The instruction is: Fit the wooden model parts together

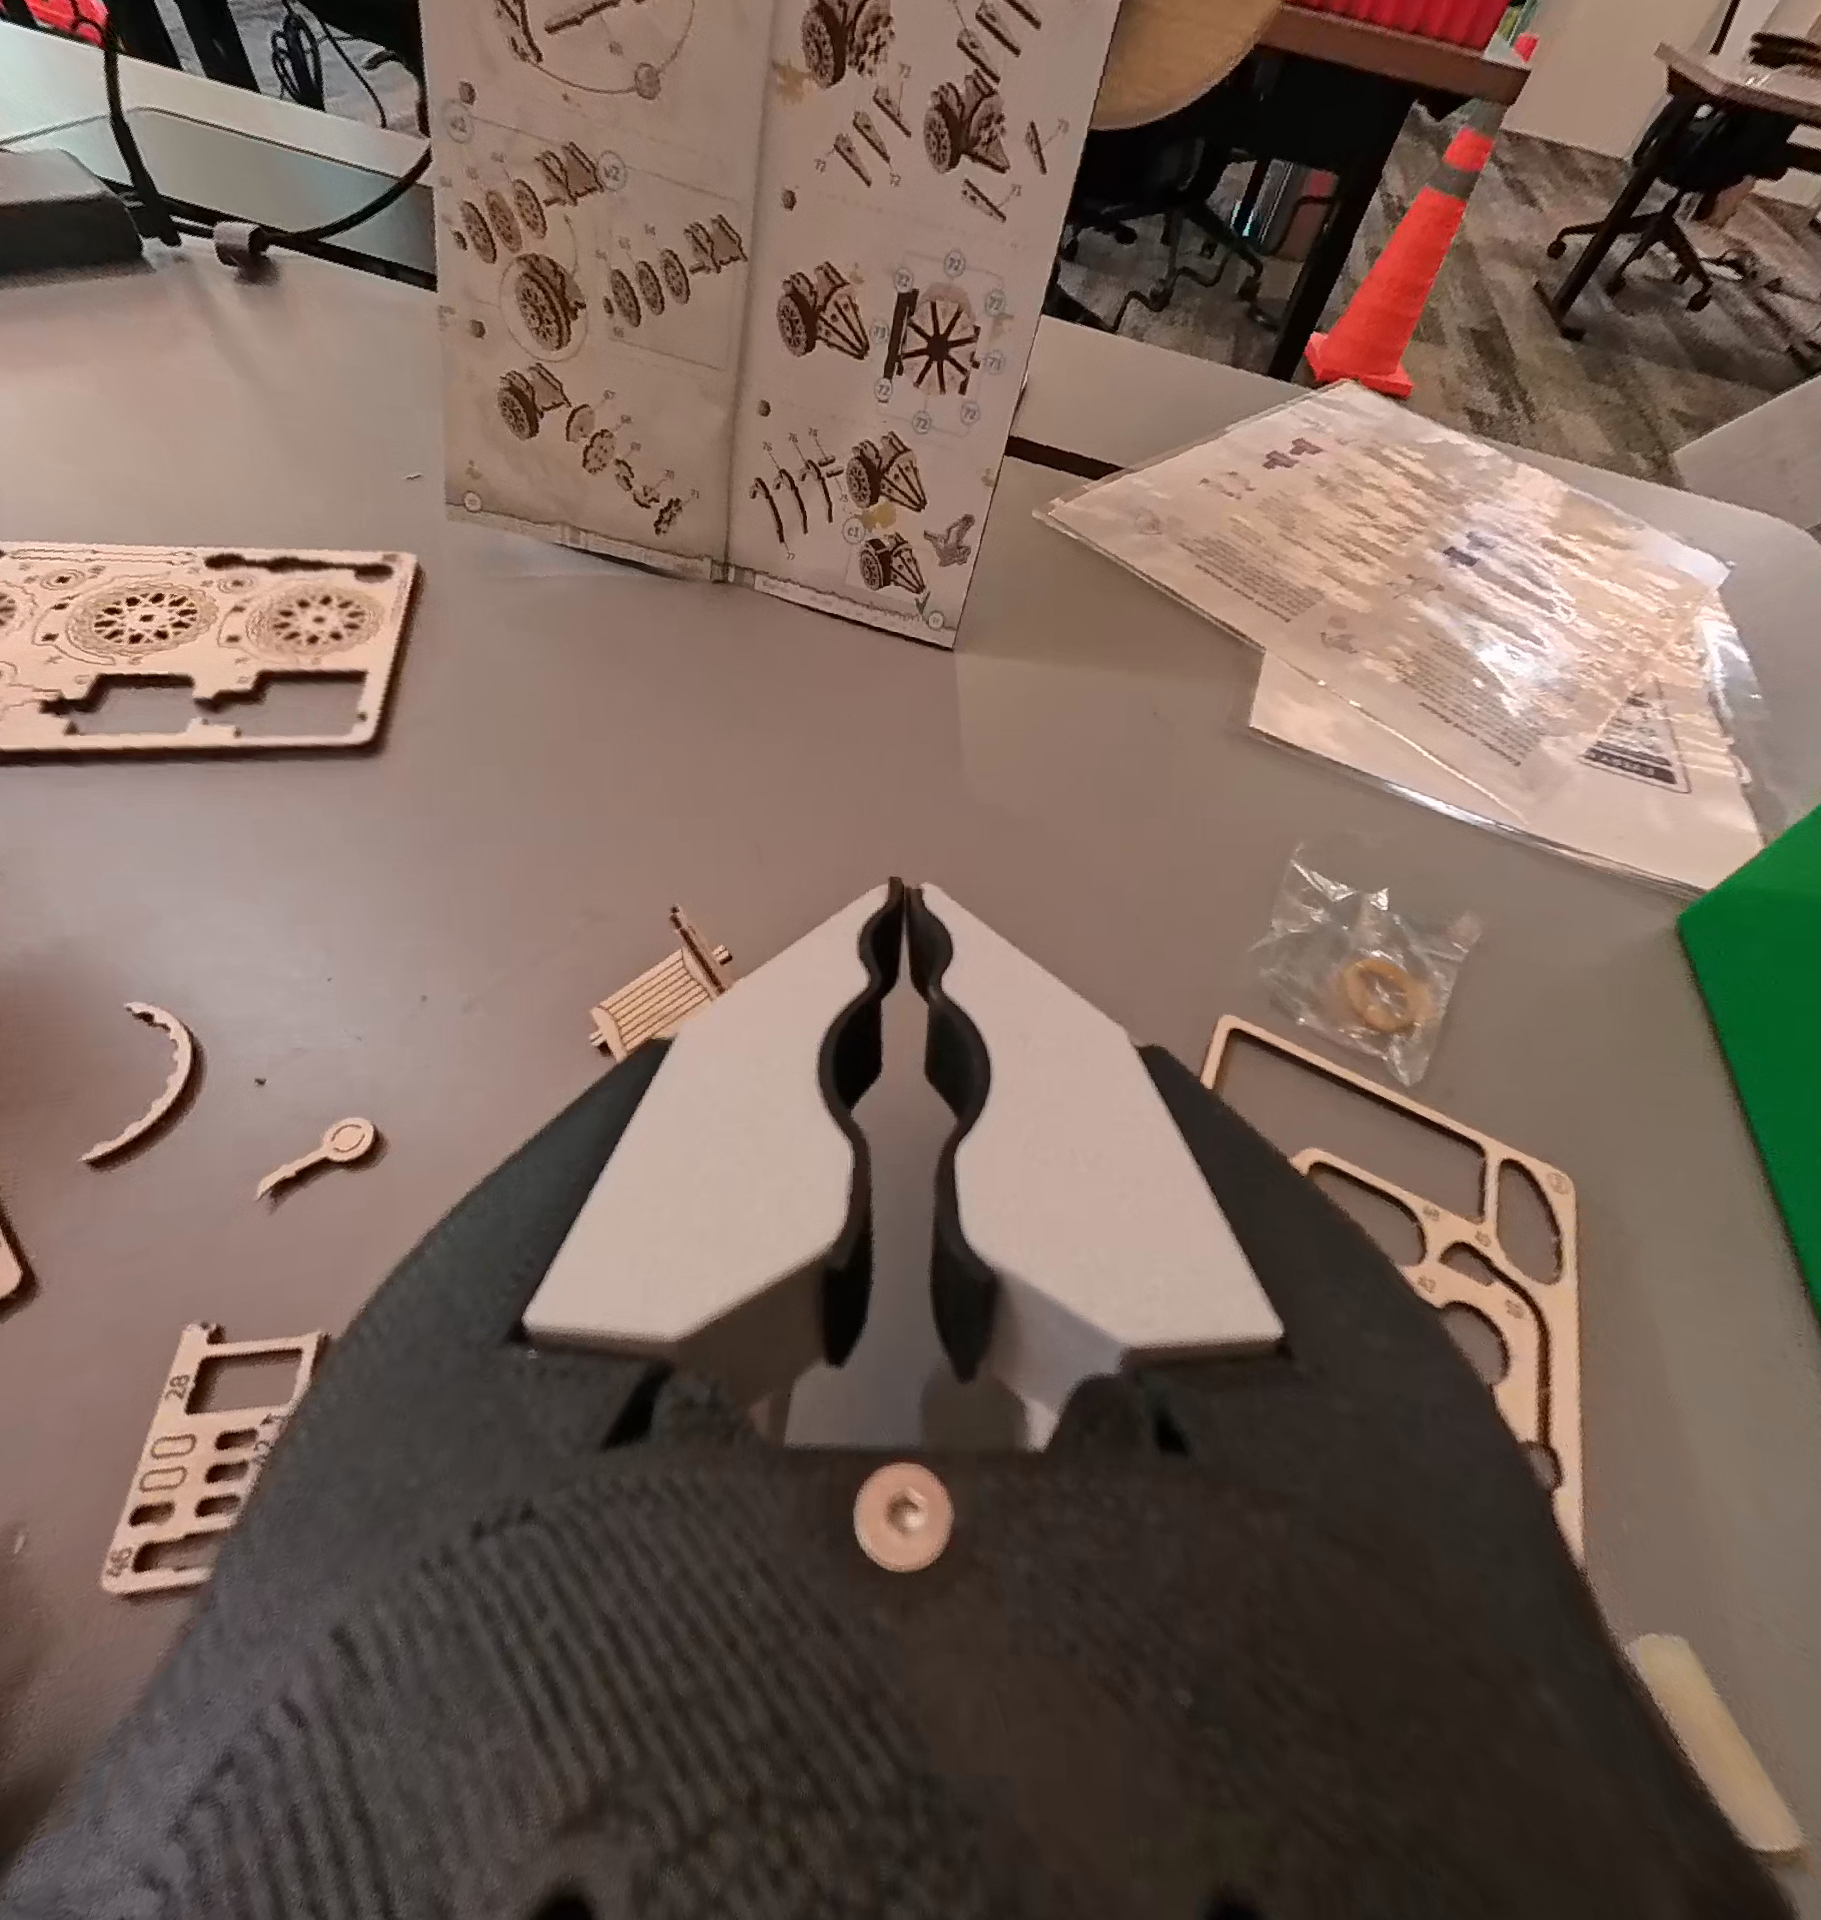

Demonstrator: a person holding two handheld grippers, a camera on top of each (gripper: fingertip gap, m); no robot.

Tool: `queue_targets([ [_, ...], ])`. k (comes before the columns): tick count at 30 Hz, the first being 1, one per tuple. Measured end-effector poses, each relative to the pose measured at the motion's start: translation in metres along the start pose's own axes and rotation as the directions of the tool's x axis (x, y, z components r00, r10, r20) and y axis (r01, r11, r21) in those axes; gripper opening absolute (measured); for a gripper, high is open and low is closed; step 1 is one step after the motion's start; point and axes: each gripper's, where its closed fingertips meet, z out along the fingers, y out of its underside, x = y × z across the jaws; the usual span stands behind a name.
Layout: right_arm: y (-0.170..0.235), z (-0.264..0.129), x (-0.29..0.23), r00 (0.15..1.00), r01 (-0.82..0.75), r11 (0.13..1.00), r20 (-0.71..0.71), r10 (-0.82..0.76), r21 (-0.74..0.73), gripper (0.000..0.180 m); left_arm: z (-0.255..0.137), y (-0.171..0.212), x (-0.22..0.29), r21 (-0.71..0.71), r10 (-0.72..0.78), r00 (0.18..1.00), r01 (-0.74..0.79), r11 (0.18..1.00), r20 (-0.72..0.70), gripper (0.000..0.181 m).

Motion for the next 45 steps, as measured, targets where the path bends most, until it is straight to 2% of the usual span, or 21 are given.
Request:
queue_targets([
  [4,0.0,0.0,0.0,1.0,-0.003,1.0,0.001,0.003,0.0,0.0,-0.017,0.012,0.02,-0.102,0.034,0.99,-0.048,0.994,-0.135,0.123],
  [6,0.0,0.0,0.002,1.0,-0.024,1.0,0.007,0.024,-0.002,0.0,-0.025,0.008,0.024,-0.084,0.016,0.984,-0.031,0.996,-0.177,0.124],
  [11,0.003,0.002,0.005,0.996,-0.083,0.996,0.032,0.084,-0.023,0.0,-0.018,-0.011,0.007,0.02,-0.003,0.999,0.004,1.0,-0.046,0.125],
  [15,0.003,0.002,0.005,0.994,-0.098,0.995,0.04,0.098,-0.023,0.0,-0.005,-0.001,0.001,-0.026,0.058,0.997,-0.057,0.998,0.048,0.126],
  [18,0.003,0.002,0.004,0.996,-0.081,0.996,0.039,0.082,-0.023,0.0,-0.002,0.002,0.001,-0.024,0.037,0.999,-0.037,0.999,0.023,0.13],
  [21,0.003,0.003,0.001,0.997,-0.061,0.998,0.039,0.062,-0.025,0.001,-0.001,0.005,0.0,-0.011,0.004,1.0,-0.004,1.0,-0.015,0.124],
  [22,0.003,0.003,0.001,0.997,-0.059,0.998,0.042,0.06,-0.025,0.001,-0.003,0.004,0.0,-0.006,0.011,1.0,-0.011,1.0,-0.02,0.115],
  [23,0.003,0.003,0.0,0.997,-0.058,0.998,0.044,0.059,-0.025,0.001,-0.005,0.003,0.0,0.002,0.011,1.0,-0.011,1.0,-0.029,0.096],
  [25,0.003,0.003,-0.001,0.997,-0.056,0.998,0.047,0.058,-0.027,0.001,-0.007,0.004,0.0,0.004,0.005,0.999,-0.005,1.0,-0.045,0.093],
  [31,0.003,0.004,0.001,0.995,-0.078,0.997,0.055,0.08,-0.029,0.002,-0.009,0.005,0.007,0.02,0.087,0.993,-0.086,0.996,-0.082,0.092],
  [39,0.004,0.004,0.001,0.994,-0.088,0.996,0.064,0.09,-0.033,0.002,-0.017,-0.004,0.03,0.101,0.316,0.945,-0.307,0.946,-0.089,0.092],
  [45,0.003,0.003,0.001,0.993,-0.092,0.995,0.066,0.094,-0.028,0.003,-0.025,-0.014,0.038,0.151,0.352,0.931,-0.336,0.929,-0.092,0.092],
])
